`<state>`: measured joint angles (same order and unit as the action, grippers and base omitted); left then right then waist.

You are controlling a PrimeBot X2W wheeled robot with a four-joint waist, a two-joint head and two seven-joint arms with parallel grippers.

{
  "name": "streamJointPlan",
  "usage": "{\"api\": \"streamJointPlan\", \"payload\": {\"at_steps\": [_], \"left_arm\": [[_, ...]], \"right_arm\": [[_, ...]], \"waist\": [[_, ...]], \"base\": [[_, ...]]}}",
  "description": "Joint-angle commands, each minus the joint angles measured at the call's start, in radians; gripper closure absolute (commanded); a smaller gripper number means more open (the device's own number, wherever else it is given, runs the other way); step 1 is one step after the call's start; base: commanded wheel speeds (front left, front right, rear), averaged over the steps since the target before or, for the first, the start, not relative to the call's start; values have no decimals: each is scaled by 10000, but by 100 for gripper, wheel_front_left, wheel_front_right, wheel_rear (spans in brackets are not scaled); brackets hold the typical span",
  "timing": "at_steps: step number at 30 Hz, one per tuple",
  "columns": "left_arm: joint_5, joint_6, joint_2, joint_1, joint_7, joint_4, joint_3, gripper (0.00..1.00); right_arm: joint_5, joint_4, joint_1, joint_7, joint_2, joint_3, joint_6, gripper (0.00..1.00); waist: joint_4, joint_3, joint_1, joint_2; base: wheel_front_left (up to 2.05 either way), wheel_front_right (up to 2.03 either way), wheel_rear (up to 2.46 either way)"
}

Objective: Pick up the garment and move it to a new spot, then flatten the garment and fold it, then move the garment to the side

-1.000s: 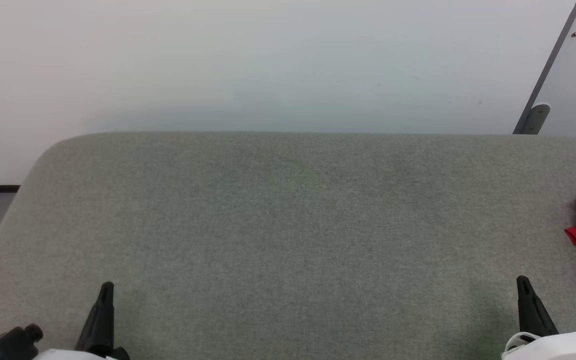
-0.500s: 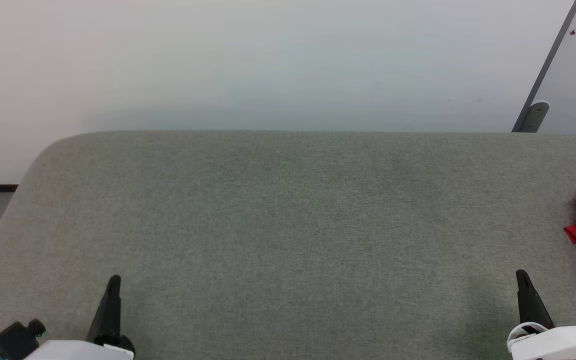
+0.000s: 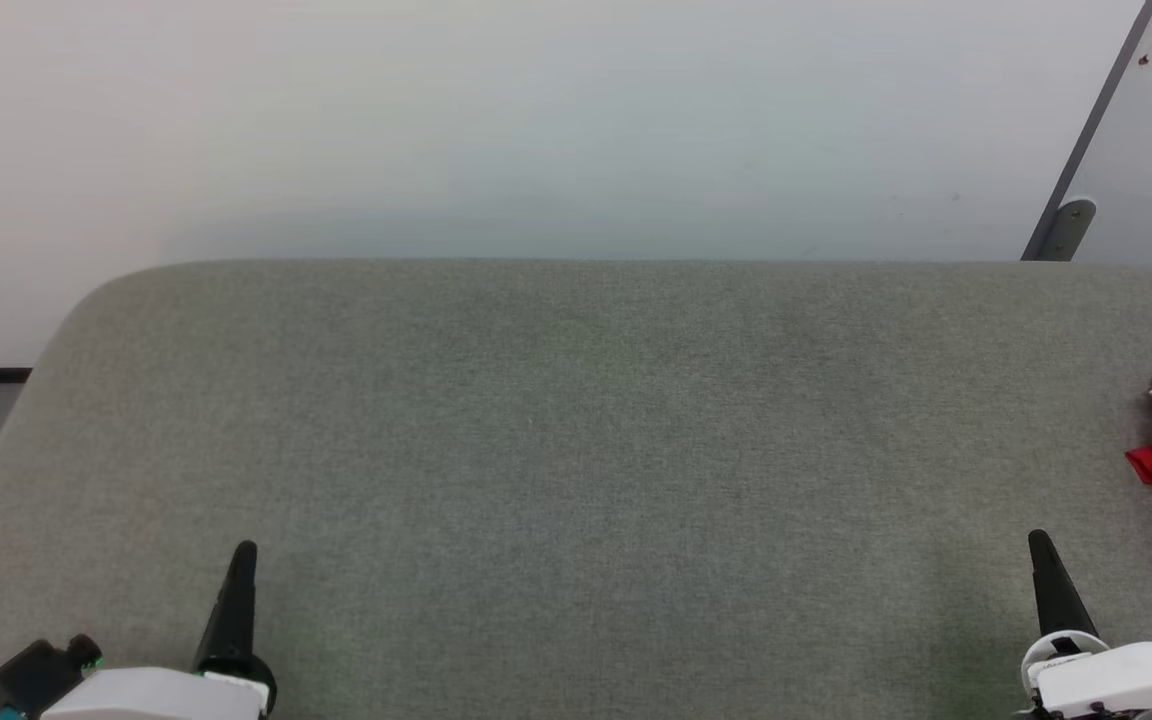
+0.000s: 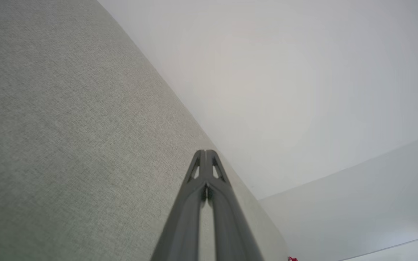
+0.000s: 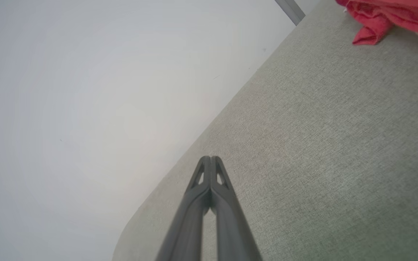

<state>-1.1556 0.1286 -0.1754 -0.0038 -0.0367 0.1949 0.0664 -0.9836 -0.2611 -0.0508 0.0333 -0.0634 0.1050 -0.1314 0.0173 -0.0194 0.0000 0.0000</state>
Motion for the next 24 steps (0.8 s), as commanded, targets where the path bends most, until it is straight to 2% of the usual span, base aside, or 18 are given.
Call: {"api": "streamJointPlan", "payload": {"at_steps": [1, 24], "left_arm": [[-269, 18, 2, -245, 67, -63, 75, 100], [-1992, 25, 496, -588, 639, 166, 237, 100]], "right_arm": [[-329, 120, -265, -69, -23, 34, 6, 100], [-2687, 145, -417, -634, 41, 62, 8, 100]], "waist": [[-4, 6, 0, 0], [-60, 78, 0, 0]], "base": [[0, 0, 0], [0, 0, 0]]}}
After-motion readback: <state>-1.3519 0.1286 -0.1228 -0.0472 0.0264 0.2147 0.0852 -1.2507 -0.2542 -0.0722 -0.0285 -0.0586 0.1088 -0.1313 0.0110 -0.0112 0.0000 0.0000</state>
